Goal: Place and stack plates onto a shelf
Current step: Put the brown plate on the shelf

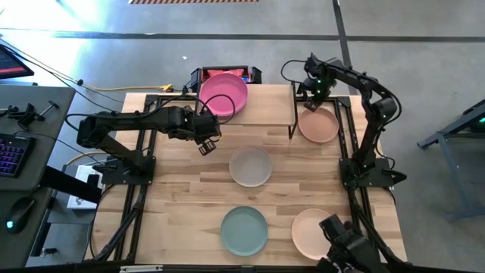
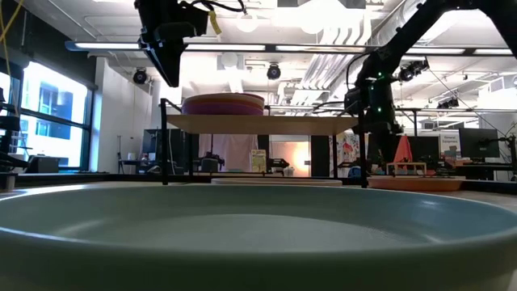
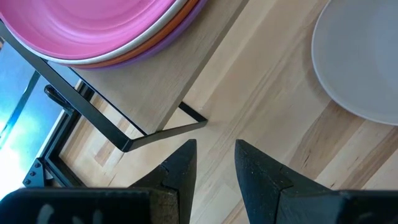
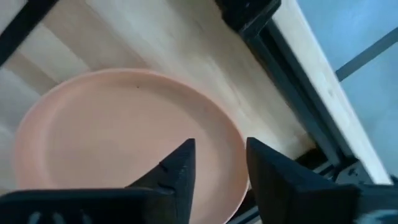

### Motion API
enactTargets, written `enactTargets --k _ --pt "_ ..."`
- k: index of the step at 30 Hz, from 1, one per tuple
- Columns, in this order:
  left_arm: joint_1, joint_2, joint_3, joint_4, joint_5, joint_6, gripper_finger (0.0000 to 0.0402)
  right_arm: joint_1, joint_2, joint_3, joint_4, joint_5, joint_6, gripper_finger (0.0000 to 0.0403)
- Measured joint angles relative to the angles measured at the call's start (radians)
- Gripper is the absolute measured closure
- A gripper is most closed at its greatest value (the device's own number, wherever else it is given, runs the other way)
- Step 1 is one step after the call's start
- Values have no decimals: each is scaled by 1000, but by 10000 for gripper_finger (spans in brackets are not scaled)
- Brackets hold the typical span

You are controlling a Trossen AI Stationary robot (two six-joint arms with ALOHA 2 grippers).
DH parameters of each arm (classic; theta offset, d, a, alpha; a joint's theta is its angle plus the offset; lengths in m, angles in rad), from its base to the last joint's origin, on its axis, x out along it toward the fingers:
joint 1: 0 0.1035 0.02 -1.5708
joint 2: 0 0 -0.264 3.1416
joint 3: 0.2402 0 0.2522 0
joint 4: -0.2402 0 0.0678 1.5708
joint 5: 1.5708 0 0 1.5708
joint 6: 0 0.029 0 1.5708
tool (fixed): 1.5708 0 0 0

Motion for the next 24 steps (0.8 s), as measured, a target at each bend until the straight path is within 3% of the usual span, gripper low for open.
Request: enactTargets --k 7,24 --pt "0 0 0 0 0 0 303 0 23 0 30 31 -70 274" --pt "0 0 0 0 0 -18 303 0 113 0 9 83 -47 274"
